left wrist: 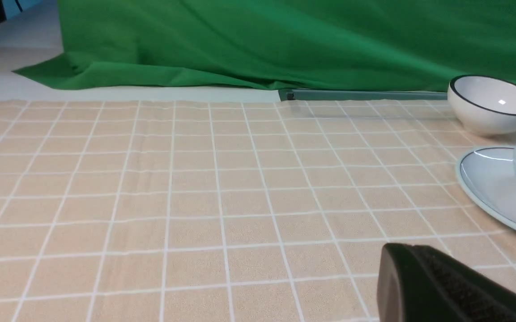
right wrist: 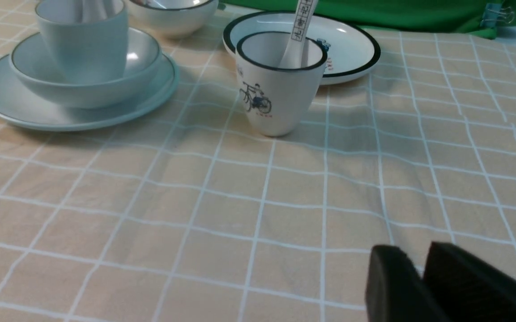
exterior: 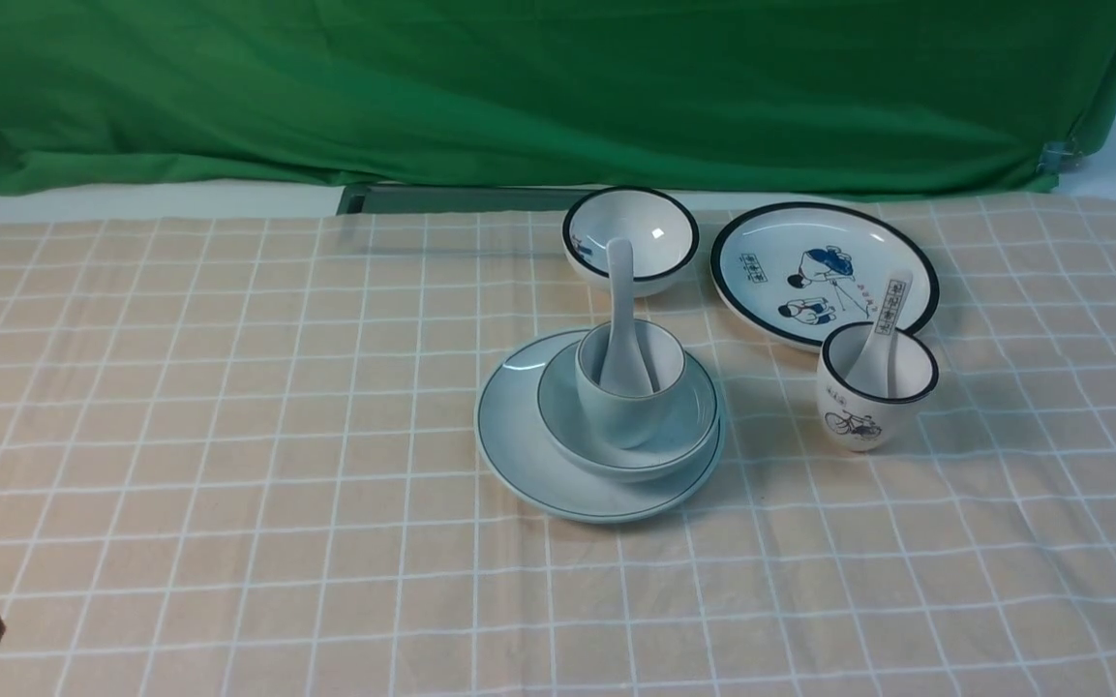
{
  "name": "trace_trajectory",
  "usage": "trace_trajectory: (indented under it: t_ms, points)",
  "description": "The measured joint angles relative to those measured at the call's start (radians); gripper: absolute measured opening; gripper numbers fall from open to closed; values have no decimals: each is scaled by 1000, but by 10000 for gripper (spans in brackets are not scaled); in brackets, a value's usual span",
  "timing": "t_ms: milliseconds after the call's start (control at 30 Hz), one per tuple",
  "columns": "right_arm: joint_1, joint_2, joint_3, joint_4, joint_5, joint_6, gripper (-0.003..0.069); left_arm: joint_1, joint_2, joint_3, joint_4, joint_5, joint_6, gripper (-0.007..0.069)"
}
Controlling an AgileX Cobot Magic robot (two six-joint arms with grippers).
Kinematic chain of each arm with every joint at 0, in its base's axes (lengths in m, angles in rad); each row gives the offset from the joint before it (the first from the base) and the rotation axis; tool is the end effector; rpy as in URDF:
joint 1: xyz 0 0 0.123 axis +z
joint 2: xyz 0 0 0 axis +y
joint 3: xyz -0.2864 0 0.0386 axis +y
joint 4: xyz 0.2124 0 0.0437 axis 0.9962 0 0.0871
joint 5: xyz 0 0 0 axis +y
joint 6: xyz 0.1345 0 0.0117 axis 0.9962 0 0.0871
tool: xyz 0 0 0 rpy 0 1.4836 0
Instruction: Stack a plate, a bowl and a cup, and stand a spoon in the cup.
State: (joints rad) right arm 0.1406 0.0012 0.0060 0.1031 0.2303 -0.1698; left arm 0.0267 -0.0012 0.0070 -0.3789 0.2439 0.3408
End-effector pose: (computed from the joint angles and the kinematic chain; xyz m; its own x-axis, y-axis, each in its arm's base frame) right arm 0.0588 0.0115 0.1840 -0.1354 -0.0892 -0.9868 -0.1729 0.9828 -0.0651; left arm 0.0595 -0.0105 0.1841 -0.1469 -0.0317 -0.9886 0.0577 0.9975 -0.0406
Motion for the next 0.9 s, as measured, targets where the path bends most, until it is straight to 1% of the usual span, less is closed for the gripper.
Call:
trace_trajectory:
  t_ms: [200, 500, 767, 900]
  points:
    - [0, 0, 0, 0, 0, 0, 174, 0, 0, 0, 55, -5, 0, 3]
    - [0, 0, 0, 0, 0, 0, 195, 0, 0, 0, 103, -6, -1, 3]
    - [0, 0, 0, 0, 0, 0, 199, 0, 0, 0, 116, -6, -1, 3]
    - [0, 0, 0, 0, 0, 0, 223, 0, 0, 0, 116, -6, -1, 3]
